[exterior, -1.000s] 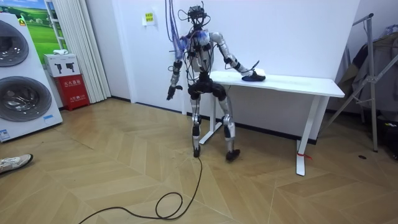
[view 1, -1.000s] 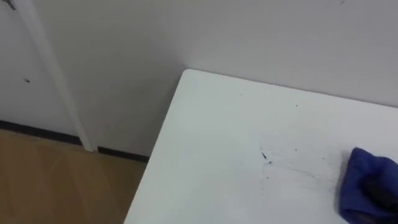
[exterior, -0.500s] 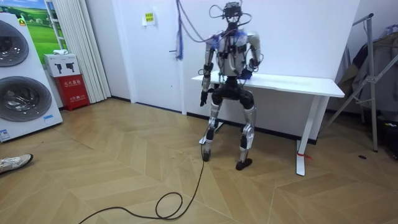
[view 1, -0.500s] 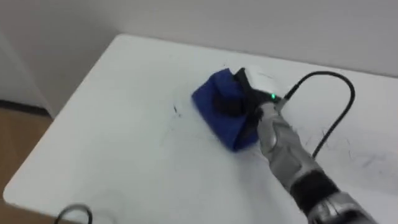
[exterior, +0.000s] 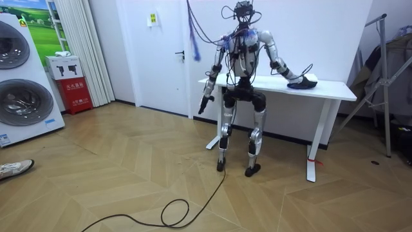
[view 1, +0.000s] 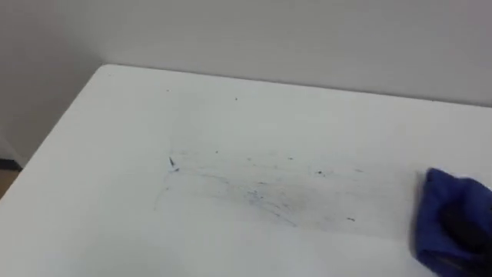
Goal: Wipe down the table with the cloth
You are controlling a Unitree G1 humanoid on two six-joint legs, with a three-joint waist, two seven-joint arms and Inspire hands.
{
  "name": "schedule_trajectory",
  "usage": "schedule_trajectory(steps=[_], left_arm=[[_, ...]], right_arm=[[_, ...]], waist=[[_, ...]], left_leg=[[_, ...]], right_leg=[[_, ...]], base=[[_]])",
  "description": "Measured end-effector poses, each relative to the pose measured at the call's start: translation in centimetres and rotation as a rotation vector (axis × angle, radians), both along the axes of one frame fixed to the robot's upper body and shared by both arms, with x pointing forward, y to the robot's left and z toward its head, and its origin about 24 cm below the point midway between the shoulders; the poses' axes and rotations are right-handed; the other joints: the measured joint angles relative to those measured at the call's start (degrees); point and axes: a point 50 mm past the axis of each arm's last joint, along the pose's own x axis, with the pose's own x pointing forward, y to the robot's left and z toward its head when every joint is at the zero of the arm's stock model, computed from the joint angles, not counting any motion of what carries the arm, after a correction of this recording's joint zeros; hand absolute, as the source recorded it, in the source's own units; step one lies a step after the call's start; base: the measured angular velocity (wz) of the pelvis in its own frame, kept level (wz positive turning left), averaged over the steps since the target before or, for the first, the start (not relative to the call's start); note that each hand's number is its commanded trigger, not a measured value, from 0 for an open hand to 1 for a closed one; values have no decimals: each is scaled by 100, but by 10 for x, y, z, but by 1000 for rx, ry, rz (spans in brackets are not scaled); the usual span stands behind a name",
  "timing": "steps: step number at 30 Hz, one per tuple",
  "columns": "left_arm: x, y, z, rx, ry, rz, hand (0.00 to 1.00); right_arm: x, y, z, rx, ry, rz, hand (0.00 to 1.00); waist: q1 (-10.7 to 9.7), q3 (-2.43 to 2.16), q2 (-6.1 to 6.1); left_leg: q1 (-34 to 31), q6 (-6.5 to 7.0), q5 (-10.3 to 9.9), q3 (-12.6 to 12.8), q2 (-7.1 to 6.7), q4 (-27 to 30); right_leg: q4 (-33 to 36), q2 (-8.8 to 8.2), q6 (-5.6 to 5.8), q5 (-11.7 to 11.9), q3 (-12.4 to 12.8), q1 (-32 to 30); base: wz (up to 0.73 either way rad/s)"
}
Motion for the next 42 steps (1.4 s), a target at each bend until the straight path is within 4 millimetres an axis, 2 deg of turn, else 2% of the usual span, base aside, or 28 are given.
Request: schedule_trajectory(steps=[2,3,4,5,6,7,8,10,11,12,13,15,17,19,20,22,23,24,25,26,28,31,33,35,38,39,41,42], left_arm=[[30,-7,-1,-15,-61,-60,0],[50,-14,-2,-28,-98,-109,0],[69,-23,-2,-38,-133,-147,0],[78,-28,-2,-43,-148,-167,0],[91,-39,-3,-60,-167,-217,0],[98,-50,-6,-84,-164,-251,0],[103,-55,-7,-95,-165,-264,0],[113,-73,-10,-131,-152,-300,0],[116,-77,-10,-140,-154,-304,0],[119,-83,-10,-153,-165,-306,0],[117,-83,-11,-156,-164,-302,0],[102,-76,-13,-146,-134,-275,0],[81,-65,-15,-128,-87,-242,0],[48,-52,-17,-102,-15,-213,0],[38,-50,-17,-97,7,-199,0],[1,-41,-17,-73,95,-157,0],[-5,-38,-16,-63,111,-156,0],[-11,-32,-14,-41,127,-147,0],[-13,-27,-12,-23,132,-140,0],[-13,-25,-11,-17,131,-135,0],[-9,-16,-7,16,116,-144,0],[11,-10,-2,45,55,-189,0],[25,-10,1,51,-1,-201,0],[37,-15,0,35,-31,-219,0],[48,-29,-5,-5,-47,-244,0],[54,-36,-8,-29,-48,-257,0],[63,-44,-10,-56,-54,-258,0],[67,-48,-12,-68,-38,-278,0]], right_arm=[[8,6,0,12,-9,-2,100],[21,13,1,18,-7,10,100],[41,29,4,31,-2,72,100],[54,40,7,29,-2,128,100],[83,71,17,27,-13,291,100],[116,116,31,12,-36,497,100],[130,140,38,3,-49,599,100],[171,229,77,-55,-137,962,100],[177,244,86,-67,-156,1024,100],[187,264,102,-79,-193,1103,100],[192,272,111,-80,-219,1138,100],[194,272,109,-84,-207,1137,100],[186,260,88,-57,-134,1096,100],[156,222,39,51,-35,957,100],[149,215,35,64,-55,929,100],[116,176,18,88,-118,794,100],[105,164,14,96,-130,740,100],[85,137,9,98,-143,620,100],[67,113,6,73,-147,513,100],[58,101,5,55,-144,467,100],[27,63,0,-16,-105,315,100],[5,28,-2,-75,-37,199,100],[2,21,-3,-59,-21,168,100],[12,24,-2,-35,-27,166,100],[41,35,1,-5,-3,195,100],[58,48,4,10,11,236,100],[95,81,19,11,15,389,100],[121,119,32,-10,5,563,100]], waist=[[30,7,3],[109,6,11],[215,29,24],[281,35,33],[421,58,59],[506,79,73],[585,85,76],[775,145,85],[830,149,81],[1037,155,100],[1194,158,105],[1281,158,108],[1290,158,106],[1244,167,125],[1143,161,143],[729,158,154],[682,154,154],[652,145,154],[521,142,162],[438,138,167],[226,78,136],[135,44,149],[147,27,134],[150,19,141],[172,19,142],[319,24,164],[550,38,188],[604,47,195]], left_leg=[[9,3,-2,3,6,-10],[19,6,-4,-1,22,-21],[11,8,-5,-2,42,-31],[12,9,-6,-10,53,-51],[7,7,-7,-54,69,-95],[-36,3,-10,-166,81,-110],[-60,0,-12,-229,82,-119],[-255,-42,-4,-527,74,-71],[-313,-52,15,-603,71,-65],[-429,-55,58,-786,60,-69],[-493,-23,119,-974,36,-90],[-494,-12,172,-1234,-4,-92],[-455,-4,171,-1310,-35,-77],[-312,13,162,-1287,-116,-77],[-293,31,151,-1283,-139,-77],[-229,39,153,-1255,-291,-81],[-191,42,152,-1233,-317,-83],[-139,47,149,-1139,-352,-81],[-116,109,112,-1125,-368,-82],[-111,147,92,-1122,-372,-80],[-72,234,45,-1056,-382,-59],[-18,306,-43,-953,-381,-15],[8,313,-52,-899,-380,-16],[41,318,-56,-880,-380,-6],[113,313,-59,-813,-349,-23],[113,310,-61,-808,-331,-42],[92,300,-66,-858,-278,-92],[68,276,-81,-905,-239,-91]], right_leg=[[30,8,-14,29,23,-29],[45,43,-41,70,94,-80],[73,86,-81,130,183,-161],[89,115,-104,163,251,-224],[123,167,-167,229,336,-343],[123,210,-220,305,329,-439],[119,235,-245,334,331,-482],[99,280,-285,362,288,-587],[79,286,-286,362,270,-604],[16,268,-286,362,116,-604],[0,227,-286,345,-39,-596],[-100,198,-238,310,-181,-442],[-113,156,-171,268,-277,-305],[-208,77,-94,223,-353,-77],[-221,48,-59,201,-373,-25],[-303,-93,86,109,-365,181],[-306,-117,109,95,-342,223],[-306,-161,135,79,-323,267],[-359,-166,161,70,-313,339],[-366,-164,168,65,-305,363],[-363,-161,188,61,-187,395],[-339,-152,214,85,-38,425],[-328,-148,207,120,26,428],[-257,-147,203,125,92,415],[-157,-91,162,153,295,339],[-146,-25,100,222,462,235],[-133,97,-13,376,522,-4],[-116,159,-93,447,449,-110]], base=[[-14],[-37],[-51],[-72],[-75],[-69],[-32],[18],[57],[75],[81],[79],[52],[36],[43],[46],[17],[5],[6],[14],[-4],[-23],[-16],[-18],[-40],[-96],[-115],[-76]])
